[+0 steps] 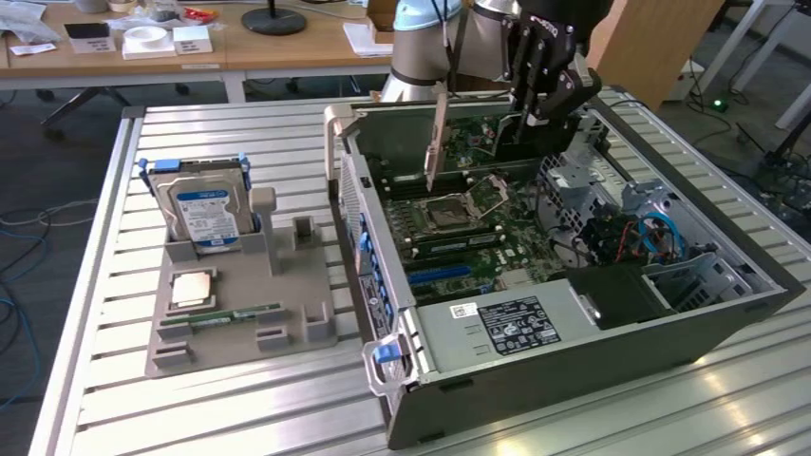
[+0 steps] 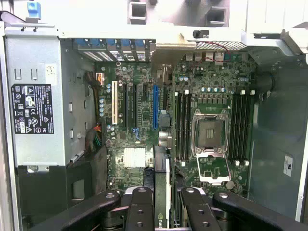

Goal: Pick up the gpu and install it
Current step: 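Insert the gpu into the slot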

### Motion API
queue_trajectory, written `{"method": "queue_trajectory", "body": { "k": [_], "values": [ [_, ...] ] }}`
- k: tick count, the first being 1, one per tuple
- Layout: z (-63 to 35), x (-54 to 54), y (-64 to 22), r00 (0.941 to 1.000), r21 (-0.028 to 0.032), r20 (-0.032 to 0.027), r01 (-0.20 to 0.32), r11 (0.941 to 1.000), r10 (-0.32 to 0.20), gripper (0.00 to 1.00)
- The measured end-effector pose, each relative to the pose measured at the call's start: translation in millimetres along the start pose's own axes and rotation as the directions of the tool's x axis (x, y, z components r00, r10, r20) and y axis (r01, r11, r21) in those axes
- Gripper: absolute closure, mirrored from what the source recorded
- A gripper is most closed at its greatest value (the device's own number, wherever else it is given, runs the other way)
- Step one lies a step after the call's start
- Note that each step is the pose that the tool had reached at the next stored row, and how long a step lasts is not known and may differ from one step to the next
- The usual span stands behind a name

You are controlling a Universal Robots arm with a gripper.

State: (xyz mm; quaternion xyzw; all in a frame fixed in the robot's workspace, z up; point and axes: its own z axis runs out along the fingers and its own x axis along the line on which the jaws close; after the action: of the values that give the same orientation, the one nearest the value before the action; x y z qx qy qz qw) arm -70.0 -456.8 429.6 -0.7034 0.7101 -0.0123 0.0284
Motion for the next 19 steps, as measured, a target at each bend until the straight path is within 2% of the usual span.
{"method": "queue_trajectory", "body": {
  "k": [14, 15, 16, 19],
  "values": [
    [0.0, 0.0, 0.0, 1.0000, 0.0000, 0.0000, 0.000, 1.0000, 0.000, 0.74],
    [0.1, 0.0, -1.4, 1.0000, -0.0461, -0.0005, -0.001, 0.9989, 0.001, 0.74],
    [0.1, 0.0, -1.5, 1.0000, -0.0502, -0.0005, -0.001, 0.9987, 0.001, 0.74],
    [0.1, 0.0, -1.5, 1.0000, -0.0503, -0.0006, -0.001, 0.9987, 0.001, 0.74]
  ]
}}
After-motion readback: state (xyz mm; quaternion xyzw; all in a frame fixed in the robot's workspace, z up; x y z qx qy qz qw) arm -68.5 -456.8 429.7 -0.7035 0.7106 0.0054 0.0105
